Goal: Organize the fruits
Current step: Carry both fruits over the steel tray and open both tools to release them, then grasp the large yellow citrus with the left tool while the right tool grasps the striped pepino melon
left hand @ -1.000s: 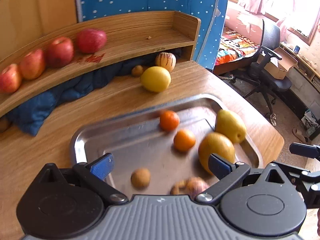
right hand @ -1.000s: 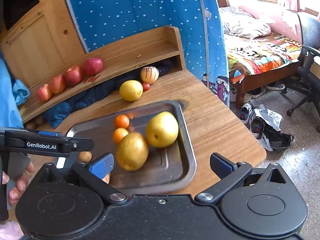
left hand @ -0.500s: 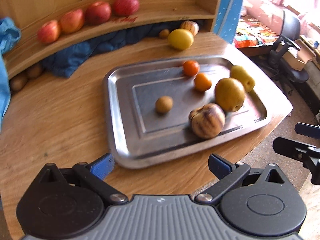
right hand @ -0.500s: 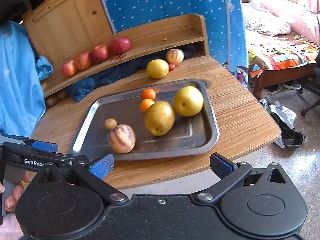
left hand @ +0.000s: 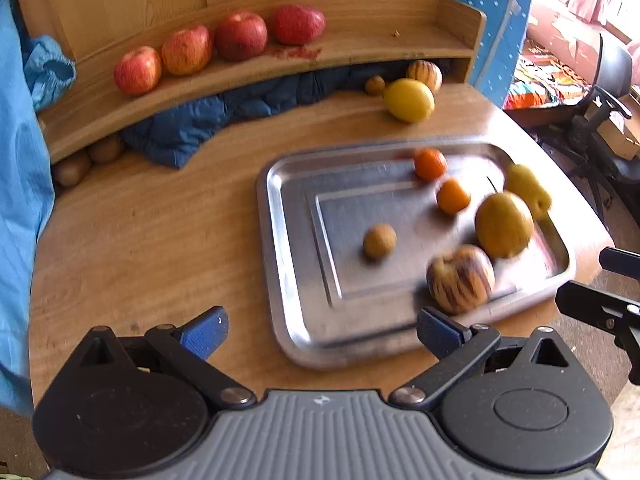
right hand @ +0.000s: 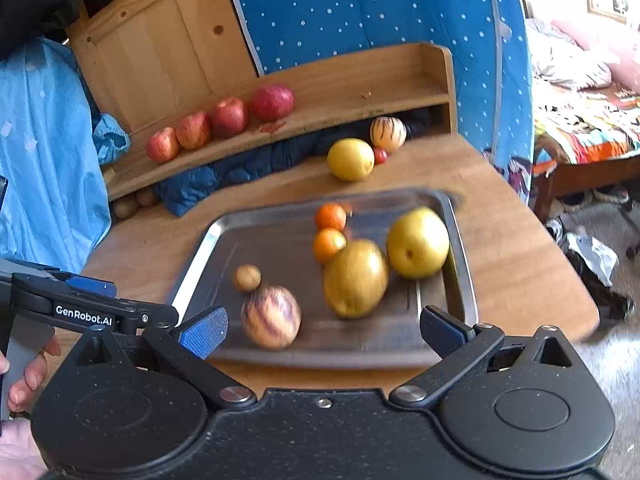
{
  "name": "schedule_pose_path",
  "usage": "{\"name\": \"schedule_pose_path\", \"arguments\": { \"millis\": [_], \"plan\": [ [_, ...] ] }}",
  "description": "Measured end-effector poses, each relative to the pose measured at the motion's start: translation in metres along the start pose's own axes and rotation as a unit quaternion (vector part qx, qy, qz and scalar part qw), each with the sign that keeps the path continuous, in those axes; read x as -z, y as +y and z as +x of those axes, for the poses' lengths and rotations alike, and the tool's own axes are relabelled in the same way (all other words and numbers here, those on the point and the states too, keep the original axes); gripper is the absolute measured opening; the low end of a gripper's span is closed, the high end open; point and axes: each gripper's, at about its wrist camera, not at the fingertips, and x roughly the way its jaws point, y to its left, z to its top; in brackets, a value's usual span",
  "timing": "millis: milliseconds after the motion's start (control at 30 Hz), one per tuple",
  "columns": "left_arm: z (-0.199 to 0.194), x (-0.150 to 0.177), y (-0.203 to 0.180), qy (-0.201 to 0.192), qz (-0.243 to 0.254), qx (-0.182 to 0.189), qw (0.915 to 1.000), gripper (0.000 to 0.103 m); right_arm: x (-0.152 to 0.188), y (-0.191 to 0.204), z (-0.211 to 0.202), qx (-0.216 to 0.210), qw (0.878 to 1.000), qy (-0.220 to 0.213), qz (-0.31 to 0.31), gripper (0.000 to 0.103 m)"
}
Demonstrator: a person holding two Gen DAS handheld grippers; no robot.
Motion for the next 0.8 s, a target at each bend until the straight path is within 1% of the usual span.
{"name": "schedule_pose_path", "arguments": {
  "millis": [100, 200, 400, 467, 567, 633, 800],
  "plan": [
    [0.012, -0.02, 0.001, -0.003, -0.002, 0.005, 1.0, 0.102, -0.015, -0.006, 0.013, 0.007, 1.0, -0.001, -0.003, 0.102],
    [0.027, -0.044, -0.002, -0.008, -0.005, 0.013, 0.9999, 0.102, -0.03, -0.015, 0.022, 0.019, 1.0, -0.012, -0.003, 0.102],
    [0.058, -0.09, -0.008, -0.018, 0.009, 0.036, 0.9991, 0.102, -0.06, -0.041, 0.048, 0.048, 0.998, -0.024, 0.022, 0.102],
    [0.068, -0.103, -0.012, -0.022, 0.022, 0.049, 0.9983, 0.102, -0.071, -0.05, 0.058, 0.055, 0.997, -0.026, 0.038, 0.102],
    [0.08, -0.121, -0.02, -0.037, 0.051, 0.082, 0.9947, 0.102, -0.091, -0.065, 0.074, 0.058, 0.996, -0.023, 0.062, 0.102],
    [0.09, -0.132, -0.026, -0.047, 0.07, 0.098, 0.9917, 0.102, -0.105, -0.072, 0.086, 0.061, 0.996, -0.019, 0.066, 0.102],
    [0.122, -0.157, -0.041, -0.047, 0.11, 0.124, 0.985, 0.102, -0.142, -0.083, 0.119, 0.063, 0.996, -0.008, 0.065, 0.102]
  ]
}}
